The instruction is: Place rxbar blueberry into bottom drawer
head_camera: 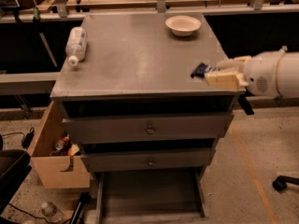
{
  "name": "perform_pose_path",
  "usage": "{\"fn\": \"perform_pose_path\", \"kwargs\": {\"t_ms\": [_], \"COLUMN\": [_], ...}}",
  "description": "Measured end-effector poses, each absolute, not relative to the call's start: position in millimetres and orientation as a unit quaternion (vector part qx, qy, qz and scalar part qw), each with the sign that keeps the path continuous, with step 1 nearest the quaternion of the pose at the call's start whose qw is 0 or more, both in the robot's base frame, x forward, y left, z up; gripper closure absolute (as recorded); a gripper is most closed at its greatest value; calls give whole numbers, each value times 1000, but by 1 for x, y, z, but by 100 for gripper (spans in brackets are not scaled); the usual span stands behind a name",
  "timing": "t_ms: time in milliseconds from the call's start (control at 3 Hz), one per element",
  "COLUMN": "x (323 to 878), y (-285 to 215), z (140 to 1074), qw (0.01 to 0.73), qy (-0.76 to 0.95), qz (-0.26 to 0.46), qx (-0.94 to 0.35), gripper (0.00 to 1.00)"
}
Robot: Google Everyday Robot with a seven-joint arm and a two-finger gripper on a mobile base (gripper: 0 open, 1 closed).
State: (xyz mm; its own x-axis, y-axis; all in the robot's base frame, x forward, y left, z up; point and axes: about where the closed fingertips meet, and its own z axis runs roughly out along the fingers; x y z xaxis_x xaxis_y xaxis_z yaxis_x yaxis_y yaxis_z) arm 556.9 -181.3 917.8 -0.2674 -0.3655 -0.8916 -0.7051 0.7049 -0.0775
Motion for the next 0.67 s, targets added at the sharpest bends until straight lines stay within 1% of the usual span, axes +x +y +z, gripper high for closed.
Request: {"fn": "perform_pose_path", "kwargs": {"t_ms": [333, 667], "x": [505, 453], "y": [-181, -219], "z": [861, 811], "qw": [494, 500], "qy": [783, 795], "qz": [209, 222], "qx": [-314, -264], "gripper": [100, 100]}}
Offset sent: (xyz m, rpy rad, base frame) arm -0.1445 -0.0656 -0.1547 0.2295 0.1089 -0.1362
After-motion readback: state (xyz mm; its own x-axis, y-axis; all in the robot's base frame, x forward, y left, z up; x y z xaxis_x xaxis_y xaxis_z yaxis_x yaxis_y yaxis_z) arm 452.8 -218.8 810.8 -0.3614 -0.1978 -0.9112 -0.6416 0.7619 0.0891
